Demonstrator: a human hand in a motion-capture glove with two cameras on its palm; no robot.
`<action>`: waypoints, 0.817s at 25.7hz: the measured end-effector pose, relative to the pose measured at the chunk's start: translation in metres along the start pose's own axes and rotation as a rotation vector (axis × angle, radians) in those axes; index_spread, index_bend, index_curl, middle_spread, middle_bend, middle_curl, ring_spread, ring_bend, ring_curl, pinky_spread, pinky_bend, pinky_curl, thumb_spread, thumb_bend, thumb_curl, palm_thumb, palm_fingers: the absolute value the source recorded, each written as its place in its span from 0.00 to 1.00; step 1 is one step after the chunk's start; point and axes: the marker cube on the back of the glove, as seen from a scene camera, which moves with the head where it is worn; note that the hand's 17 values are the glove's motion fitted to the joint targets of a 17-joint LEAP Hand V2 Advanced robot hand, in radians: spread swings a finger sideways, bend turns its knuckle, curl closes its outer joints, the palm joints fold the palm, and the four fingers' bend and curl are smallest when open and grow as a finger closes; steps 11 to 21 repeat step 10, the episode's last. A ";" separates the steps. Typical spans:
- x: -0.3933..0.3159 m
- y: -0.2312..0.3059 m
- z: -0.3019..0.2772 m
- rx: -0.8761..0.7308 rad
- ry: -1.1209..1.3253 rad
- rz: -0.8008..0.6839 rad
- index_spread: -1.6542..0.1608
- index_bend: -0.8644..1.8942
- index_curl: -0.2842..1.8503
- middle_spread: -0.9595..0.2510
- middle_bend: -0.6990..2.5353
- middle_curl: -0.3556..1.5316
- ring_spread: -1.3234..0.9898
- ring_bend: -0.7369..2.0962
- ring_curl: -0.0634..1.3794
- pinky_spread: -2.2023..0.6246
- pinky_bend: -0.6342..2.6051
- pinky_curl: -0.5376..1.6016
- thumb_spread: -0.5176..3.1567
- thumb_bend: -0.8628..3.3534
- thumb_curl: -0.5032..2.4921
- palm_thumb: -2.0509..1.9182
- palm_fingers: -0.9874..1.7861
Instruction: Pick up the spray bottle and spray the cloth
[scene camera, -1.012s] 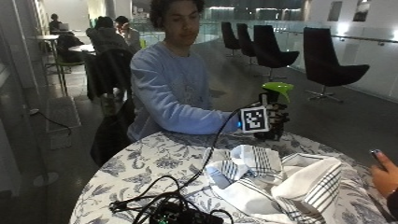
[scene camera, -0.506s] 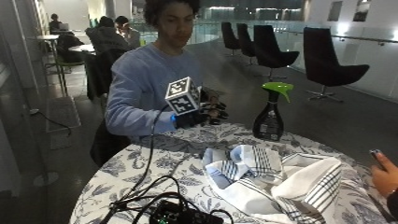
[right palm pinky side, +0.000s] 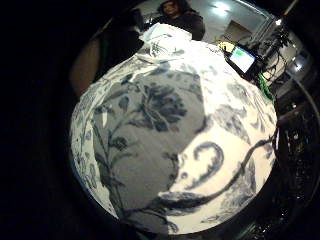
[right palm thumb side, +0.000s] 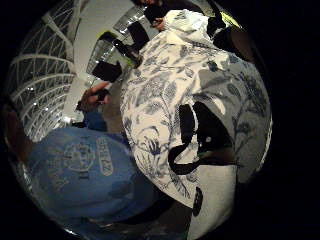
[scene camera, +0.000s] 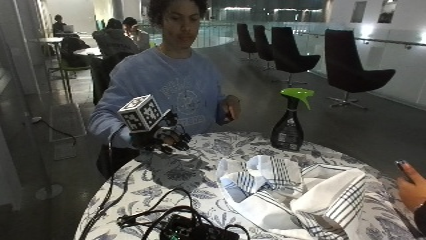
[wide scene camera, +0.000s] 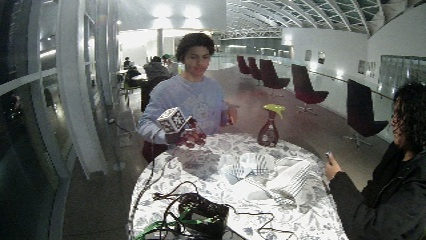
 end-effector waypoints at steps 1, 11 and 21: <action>0.005 0.005 -0.001 -0.005 0.003 0.007 0.73 0.39 0.32 0.75 0.34 0.42 0.57 0.32 0.24 0.85 0.24 0.36 0.46 0.20 0.33 0.71 0.59; 0.019 0.014 -0.005 0.009 0.009 0.027 0.73 0.40 0.32 0.75 0.34 0.41 0.57 0.32 0.23 0.85 0.24 0.35 0.46 0.20 0.32 0.71 0.59; 0.019 0.014 -0.005 0.009 0.009 0.027 0.73 0.40 0.32 0.75 0.34 0.41 0.57 0.32 0.23 0.85 0.24 0.35 0.46 0.20 0.32 0.71 0.59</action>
